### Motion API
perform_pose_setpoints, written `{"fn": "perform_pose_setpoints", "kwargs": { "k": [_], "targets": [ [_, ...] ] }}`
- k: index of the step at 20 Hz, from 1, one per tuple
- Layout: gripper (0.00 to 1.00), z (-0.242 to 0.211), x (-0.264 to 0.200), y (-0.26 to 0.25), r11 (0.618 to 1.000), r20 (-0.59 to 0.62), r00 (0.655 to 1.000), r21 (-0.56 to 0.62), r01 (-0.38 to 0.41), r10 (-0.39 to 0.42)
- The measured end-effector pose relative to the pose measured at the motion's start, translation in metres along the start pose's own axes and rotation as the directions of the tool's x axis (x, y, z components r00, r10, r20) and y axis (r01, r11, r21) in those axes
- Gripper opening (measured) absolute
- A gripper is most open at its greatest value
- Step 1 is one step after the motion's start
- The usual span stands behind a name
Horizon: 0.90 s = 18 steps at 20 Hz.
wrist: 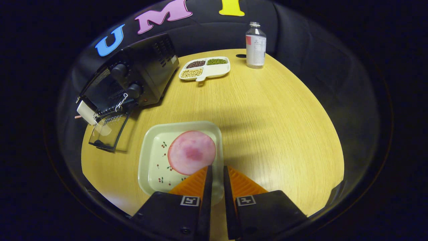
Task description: Open the toaster oven, put the food inside, and close the toaster oven door.
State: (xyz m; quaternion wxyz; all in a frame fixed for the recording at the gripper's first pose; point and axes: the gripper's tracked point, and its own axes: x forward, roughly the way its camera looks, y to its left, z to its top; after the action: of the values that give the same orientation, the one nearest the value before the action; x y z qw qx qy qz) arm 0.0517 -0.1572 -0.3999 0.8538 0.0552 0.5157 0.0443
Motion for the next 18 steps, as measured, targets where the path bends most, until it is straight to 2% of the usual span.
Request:
{"fn": "perform_pose_setpoints", "kwargs": {
  "k": [3, 6, 7, 12, 18],
  "targets": [
    [0.21, -0.001, -0.003, 0.002, 1.0, -0.005, 1.0, 0.0, 0.003, -0.003],
    [0.1, -0.005, 0.001, 0.006, 0.999, -0.031, 0.999, 0.021, -0.031, 0.032],
    [0.1, -0.004, -0.001, 0.008, 0.999, -0.042, 0.998, 0.034, -0.042, 0.043],
    [0.06, -0.009, -0.009, 0.019, 0.969, -0.06, 0.992, 0.226, -0.096, 0.112],
    [0.06, -0.006, -0.041, 0.033, 0.912, 0.021, 0.994, 0.397, -0.104, 0.104]
  ]
}}
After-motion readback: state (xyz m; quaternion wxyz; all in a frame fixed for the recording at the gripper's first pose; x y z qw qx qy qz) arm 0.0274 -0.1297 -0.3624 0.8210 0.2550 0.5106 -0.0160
